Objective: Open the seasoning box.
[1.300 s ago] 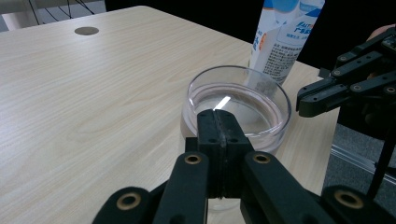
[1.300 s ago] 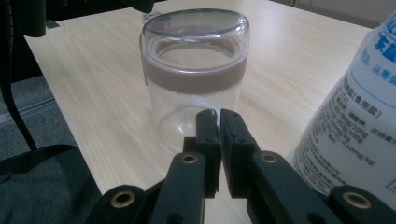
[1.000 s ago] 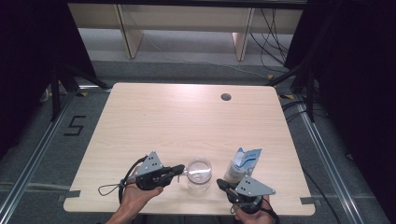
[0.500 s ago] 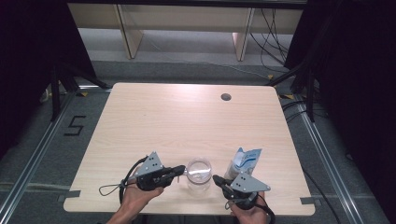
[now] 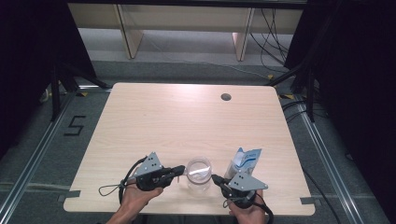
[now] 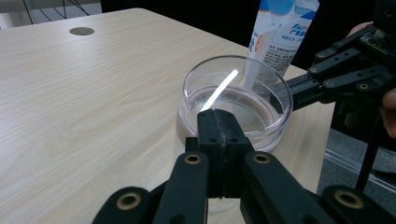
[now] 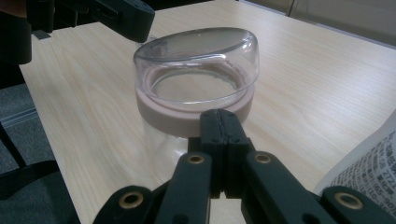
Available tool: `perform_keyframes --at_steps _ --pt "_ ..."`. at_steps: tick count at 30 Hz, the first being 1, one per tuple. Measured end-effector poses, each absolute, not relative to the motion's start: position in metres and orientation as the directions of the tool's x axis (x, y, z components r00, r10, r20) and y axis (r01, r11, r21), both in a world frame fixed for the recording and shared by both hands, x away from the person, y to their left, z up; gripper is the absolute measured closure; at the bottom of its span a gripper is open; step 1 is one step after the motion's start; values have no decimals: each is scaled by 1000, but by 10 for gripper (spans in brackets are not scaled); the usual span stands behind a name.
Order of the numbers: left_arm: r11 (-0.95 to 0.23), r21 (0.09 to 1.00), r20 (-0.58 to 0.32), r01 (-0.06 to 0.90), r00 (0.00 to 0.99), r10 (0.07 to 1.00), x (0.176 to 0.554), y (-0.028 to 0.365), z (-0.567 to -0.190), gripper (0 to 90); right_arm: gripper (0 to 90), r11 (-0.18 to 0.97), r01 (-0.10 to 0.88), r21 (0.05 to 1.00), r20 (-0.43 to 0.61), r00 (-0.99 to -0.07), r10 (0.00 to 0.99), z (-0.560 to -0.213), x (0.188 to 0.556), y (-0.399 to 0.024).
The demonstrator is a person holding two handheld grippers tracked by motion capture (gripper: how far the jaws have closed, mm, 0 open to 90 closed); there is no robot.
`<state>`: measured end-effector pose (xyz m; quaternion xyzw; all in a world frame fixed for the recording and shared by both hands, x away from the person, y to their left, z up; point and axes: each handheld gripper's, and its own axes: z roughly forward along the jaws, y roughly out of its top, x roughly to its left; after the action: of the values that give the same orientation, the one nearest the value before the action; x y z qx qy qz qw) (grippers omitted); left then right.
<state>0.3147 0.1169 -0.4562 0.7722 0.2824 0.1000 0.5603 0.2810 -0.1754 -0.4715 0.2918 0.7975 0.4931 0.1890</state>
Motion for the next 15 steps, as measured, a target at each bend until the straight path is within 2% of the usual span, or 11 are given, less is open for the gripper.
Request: perform_keyframes --at_steps 10,13,14,15 --pt "-204 922 -174 329 822 543 315 118 -457 892 900 350 240 905 -49 -761 647 -469 284 -173" --pt "-180 925 -194 333 826 530 315 118 -458 863 900 341 260 904 -23 -764 644 -468 283 -172" --pt "-148 926 -222 348 816 533 313 118 -456 797 900 348 228 909 -58 -759 648 -466 283 -172" --pt "-148 926 -222 348 816 533 313 118 -456 773 900 347 232 909 -53 -761 647 -465 283 -172"
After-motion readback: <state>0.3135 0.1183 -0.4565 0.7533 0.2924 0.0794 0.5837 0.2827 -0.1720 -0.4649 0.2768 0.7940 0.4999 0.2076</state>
